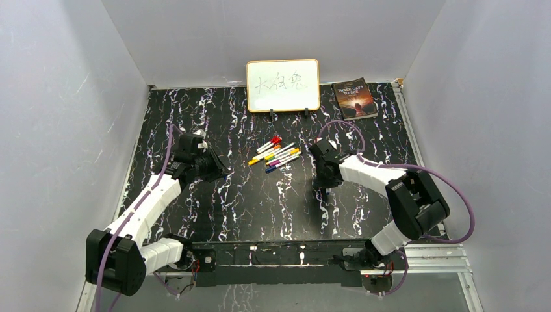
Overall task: Open the pen caps
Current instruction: Place the pen at the center of the board.
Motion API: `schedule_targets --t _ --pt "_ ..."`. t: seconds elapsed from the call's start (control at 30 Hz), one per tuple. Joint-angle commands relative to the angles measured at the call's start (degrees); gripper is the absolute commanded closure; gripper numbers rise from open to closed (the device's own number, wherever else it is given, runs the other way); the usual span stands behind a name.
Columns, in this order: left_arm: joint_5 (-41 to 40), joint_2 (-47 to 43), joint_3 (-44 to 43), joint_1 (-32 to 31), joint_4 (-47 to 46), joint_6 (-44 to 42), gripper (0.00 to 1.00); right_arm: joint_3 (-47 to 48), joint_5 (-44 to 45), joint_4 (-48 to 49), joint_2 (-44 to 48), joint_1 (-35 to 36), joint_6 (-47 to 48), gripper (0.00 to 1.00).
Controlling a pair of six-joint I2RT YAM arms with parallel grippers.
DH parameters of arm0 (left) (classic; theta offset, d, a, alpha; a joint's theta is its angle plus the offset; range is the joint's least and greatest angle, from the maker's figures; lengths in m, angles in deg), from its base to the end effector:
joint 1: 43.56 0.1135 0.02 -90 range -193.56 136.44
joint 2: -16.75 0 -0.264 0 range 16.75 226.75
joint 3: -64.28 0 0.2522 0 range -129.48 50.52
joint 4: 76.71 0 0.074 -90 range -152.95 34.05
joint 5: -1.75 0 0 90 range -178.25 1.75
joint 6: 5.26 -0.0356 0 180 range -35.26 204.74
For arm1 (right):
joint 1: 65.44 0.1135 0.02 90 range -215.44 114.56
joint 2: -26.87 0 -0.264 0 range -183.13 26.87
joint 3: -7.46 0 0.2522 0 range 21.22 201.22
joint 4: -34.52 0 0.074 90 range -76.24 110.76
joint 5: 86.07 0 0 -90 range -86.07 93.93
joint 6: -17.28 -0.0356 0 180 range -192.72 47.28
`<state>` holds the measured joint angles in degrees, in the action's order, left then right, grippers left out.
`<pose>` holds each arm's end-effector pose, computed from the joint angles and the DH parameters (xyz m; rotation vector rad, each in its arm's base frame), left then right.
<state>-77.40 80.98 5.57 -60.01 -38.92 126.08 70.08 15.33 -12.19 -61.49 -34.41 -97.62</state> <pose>0.2240 -0.0731 0.2522 -0.4250 2.3866 -0.7065 0.2371 0.1344 0.1640 -0.1058 2.7770 -0.0438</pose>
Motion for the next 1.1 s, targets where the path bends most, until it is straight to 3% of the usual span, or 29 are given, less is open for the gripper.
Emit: schedule_targets --t 0.0,0.1,0.63,1.07 --pt "-0.4 -0.6 0.1 0.5 0.5 -0.9 1.00 -0.3 -0.1 1.9 1.3 -0.4 0.2 0.85" --pt "-0.3 -0.7 0.1 0.4 0.7 -0.9 1.00 -0.3 -0.5 2.0 1.3 -0.4 0.3 0.80" --pt "-0.7 -1.4 -0.2 0.4 0.9 -0.8 1.00 -0.3 -1.1 2.0 1.5 -0.6 0.4 0.81" --pt "-6.1 6.8 -0.1 0.4 1.4 -4.2 1.00 3.2 -1.2 -0.9 4.7 -1.0 0.6 0.75"
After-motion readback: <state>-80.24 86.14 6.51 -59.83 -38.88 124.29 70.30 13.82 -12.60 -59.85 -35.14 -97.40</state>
